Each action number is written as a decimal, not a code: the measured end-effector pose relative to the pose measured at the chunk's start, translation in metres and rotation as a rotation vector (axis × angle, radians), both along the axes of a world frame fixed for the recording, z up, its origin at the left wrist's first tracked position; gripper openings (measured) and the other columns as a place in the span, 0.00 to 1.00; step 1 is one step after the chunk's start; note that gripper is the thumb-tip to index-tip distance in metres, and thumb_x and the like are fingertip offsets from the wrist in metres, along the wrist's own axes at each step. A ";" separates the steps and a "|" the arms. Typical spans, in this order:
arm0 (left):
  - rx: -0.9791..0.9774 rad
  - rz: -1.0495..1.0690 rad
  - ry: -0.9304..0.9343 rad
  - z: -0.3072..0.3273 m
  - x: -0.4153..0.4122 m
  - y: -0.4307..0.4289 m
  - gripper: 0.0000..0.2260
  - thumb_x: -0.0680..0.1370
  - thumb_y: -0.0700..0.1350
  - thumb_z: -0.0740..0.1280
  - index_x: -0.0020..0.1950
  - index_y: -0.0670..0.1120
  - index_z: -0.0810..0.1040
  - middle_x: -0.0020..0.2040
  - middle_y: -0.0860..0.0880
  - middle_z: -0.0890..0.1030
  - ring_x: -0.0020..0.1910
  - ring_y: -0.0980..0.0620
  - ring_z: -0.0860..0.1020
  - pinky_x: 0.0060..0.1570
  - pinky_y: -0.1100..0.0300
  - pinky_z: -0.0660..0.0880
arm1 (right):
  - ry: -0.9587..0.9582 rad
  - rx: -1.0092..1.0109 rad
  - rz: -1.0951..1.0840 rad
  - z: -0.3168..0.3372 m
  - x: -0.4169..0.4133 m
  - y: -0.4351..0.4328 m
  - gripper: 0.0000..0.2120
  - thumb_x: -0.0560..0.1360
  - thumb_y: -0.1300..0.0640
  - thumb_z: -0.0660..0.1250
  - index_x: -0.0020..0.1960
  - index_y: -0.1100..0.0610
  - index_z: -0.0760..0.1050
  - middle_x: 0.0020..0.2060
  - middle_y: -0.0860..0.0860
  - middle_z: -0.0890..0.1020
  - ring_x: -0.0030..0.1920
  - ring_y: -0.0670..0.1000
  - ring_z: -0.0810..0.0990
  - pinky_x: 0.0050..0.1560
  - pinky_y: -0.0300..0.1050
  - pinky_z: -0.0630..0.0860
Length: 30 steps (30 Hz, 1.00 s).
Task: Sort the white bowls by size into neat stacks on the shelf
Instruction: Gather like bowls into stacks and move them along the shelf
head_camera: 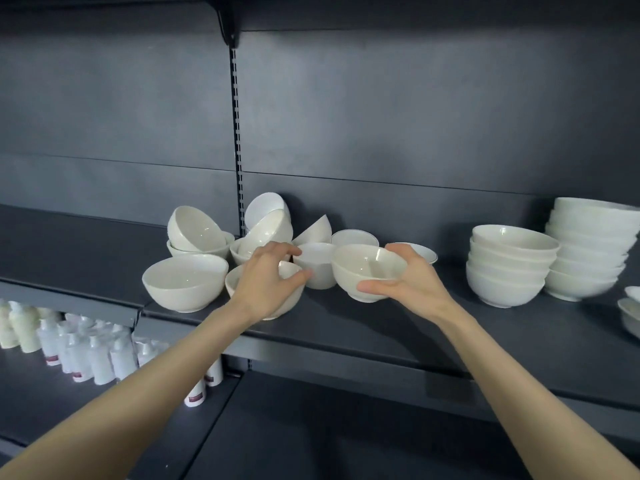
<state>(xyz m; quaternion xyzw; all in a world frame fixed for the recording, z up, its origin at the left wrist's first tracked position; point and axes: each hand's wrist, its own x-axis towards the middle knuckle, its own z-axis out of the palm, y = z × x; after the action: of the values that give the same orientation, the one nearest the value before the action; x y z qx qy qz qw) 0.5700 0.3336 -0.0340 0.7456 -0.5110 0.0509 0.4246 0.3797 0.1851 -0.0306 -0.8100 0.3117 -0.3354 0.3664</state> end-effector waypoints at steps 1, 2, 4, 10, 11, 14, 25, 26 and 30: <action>0.005 -0.014 -0.005 0.003 0.003 -0.007 0.16 0.74 0.48 0.72 0.60 0.45 0.78 0.61 0.47 0.78 0.62 0.48 0.73 0.57 0.65 0.64 | -0.006 -0.002 -0.005 0.004 0.000 -0.003 0.37 0.59 0.49 0.82 0.63 0.50 0.69 0.52 0.41 0.75 0.53 0.44 0.75 0.46 0.36 0.71; 0.012 -0.024 -0.018 0.006 0.006 -0.015 0.17 0.74 0.49 0.71 0.60 0.44 0.77 0.61 0.47 0.78 0.62 0.48 0.73 0.58 0.63 0.65 | -0.003 -0.006 -0.008 0.006 -0.001 -0.007 0.37 0.60 0.49 0.82 0.64 0.50 0.68 0.52 0.40 0.75 0.53 0.44 0.76 0.47 0.36 0.71; 0.035 -0.026 -0.050 0.013 0.012 -0.032 0.18 0.75 0.49 0.70 0.62 0.43 0.76 0.62 0.46 0.77 0.62 0.47 0.73 0.60 0.60 0.66 | 0.002 -0.006 -0.031 0.010 0.000 -0.021 0.41 0.60 0.48 0.81 0.68 0.52 0.67 0.55 0.43 0.75 0.57 0.47 0.75 0.51 0.39 0.71; 0.150 -0.032 -0.139 0.038 0.026 -0.099 0.21 0.77 0.47 0.68 0.68 0.41 0.71 0.66 0.44 0.74 0.64 0.44 0.72 0.61 0.60 0.64 | 0.032 -0.041 -0.095 0.020 0.008 -0.062 0.50 0.51 0.36 0.78 0.70 0.48 0.65 0.58 0.43 0.74 0.63 0.50 0.72 0.62 0.48 0.73; 0.186 -0.016 -0.140 0.040 0.028 -0.111 0.23 0.77 0.46 0.68 0.70 0.40 0.69 0.68 0.43 0.73 0.66 0.44 0.71 0.63 0.59 0.64 | 0.016 -0.037 -0.090 0.024 0.009 -0.069 0.49 0.54 0.38 0.79 0.70 0.49 0.65 0.58 0.43 0.74 0.60 0.49 0.74 0.58 0.46 0.74; 0.315 0.035 -0.146 0.045 0.036 -0.144 0.24 0.78 0.46 0.67 0.70 0.38 0.67 0.69 0.40 0.71 0.69 0.41 0.68 0.64 0.53 0.66 | 0.001 -0.022 -0.069 0.031 0.012 -0.090 0.42 0.61 0.47 0.80 0.70 0.51 0.65 0.60 0.46 0.74 0.56 0.47 0.76 0.49 0.39 0.73; 0.342 0.253 -0.022 0.041 0.061 -0.193 0.11 0.76 0.40 0.67 0.57 0.38 0.76 0.59 0.38 0.78 0.60 0.39 0.74 0.54 0.53 0.71 | -0.010 -0.035 -0.054 0.036 0.021 -0.141 0.41 0.61 0.46 0.80 0.69 0.49 0.67 0.60 0.46 0.73 0.60 0.48 0.73 0.54 0.40 0.68; 0.321 0.259 -0.010 0.041 0.062 -0.193 0.11 0.75 0.39 0.67 0.57 0.38 0.77 0.58 0.39 0.79 0.60 0.39 0.74 0.54 0.54 0.71 | -0.013 -0.036 -0.050 0.037 0.022 -0.142 0.41 0.61 0.46 0.80 0.69 0.50 0.67 0.60 0.46 0.73 0.60 0.48 0.73 0.53 0.40 0.68; 0.257 0.243 0.025 0.040 0.067 -0.191 0.09 0.74 0.38 0.69 0.54 0.39 0.80 0.53 0.40 0.81 0.59 0.41 0.75 0.53 0.55 0.71 | -0.029 -0.030 -0.060 0.039 0.025 -0.143 0.40 0.60 0.46 0.81 0.68 0.50 0.67 0.59 0.46 0.74 0.60 0.48 0.73 0.53 0.39 0.68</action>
<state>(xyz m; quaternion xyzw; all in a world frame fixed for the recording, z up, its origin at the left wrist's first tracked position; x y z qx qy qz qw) 0.6365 0.1426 0.0062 0.8507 -0.4141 0.0268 0.3227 0.4047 0.0417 0.0082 -0.8008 0.3253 -0.3627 0.3484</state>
